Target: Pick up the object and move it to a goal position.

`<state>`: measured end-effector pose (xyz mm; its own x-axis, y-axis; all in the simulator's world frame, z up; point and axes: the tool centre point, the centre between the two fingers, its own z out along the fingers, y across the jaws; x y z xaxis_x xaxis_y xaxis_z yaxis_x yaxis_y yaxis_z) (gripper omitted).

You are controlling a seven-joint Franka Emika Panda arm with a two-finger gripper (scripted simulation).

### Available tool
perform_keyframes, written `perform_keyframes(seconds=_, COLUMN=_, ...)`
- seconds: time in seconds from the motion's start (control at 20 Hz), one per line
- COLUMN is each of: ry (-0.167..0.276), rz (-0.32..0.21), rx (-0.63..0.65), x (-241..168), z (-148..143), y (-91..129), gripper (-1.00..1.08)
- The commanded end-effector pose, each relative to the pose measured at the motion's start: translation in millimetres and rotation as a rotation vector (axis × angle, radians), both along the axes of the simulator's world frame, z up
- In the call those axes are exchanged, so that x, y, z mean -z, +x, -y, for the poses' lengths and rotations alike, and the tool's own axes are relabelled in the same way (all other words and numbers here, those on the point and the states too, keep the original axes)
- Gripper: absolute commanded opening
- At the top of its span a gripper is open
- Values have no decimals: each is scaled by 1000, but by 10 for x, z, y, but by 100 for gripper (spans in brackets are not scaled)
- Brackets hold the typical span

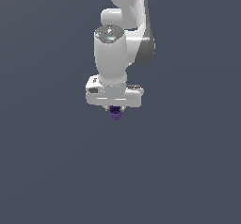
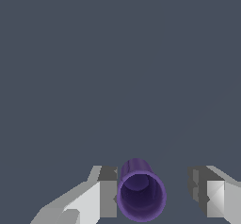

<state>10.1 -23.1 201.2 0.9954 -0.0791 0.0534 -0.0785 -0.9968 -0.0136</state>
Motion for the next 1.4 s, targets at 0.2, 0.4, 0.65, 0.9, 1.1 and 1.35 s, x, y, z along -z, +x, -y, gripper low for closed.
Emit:
perform_keyframes(seconds=0.2, ry=-19, rz=-11, rx=23, x=104, z=-34, y=-62, gripper=28)
perform_keyframes(seconds=0.4, ry=-42, rz=-21, rx=50, x=222, z=-72, y=-135, gripper=28)
perform_keyframes(seconds=0.65, ry=-82, rz=-36, rx=95, x=423, z=-138, y=-273, gripper=28)
perform_keyframes(seconds=0.9, ry=-130, rz=-48, rx=147, x=660, z=-219, y=-457, gripper=28)
perform_keyframes(seconds=1.1, ry=-162, rz=-53, rx=182, x=821, z=-275, y=-596, gripper=28)
perform_keyframes(seconds=1.35, ry=-190, rz=-55, rx=212, x=962, z=-325, y=-730, gripper=28)
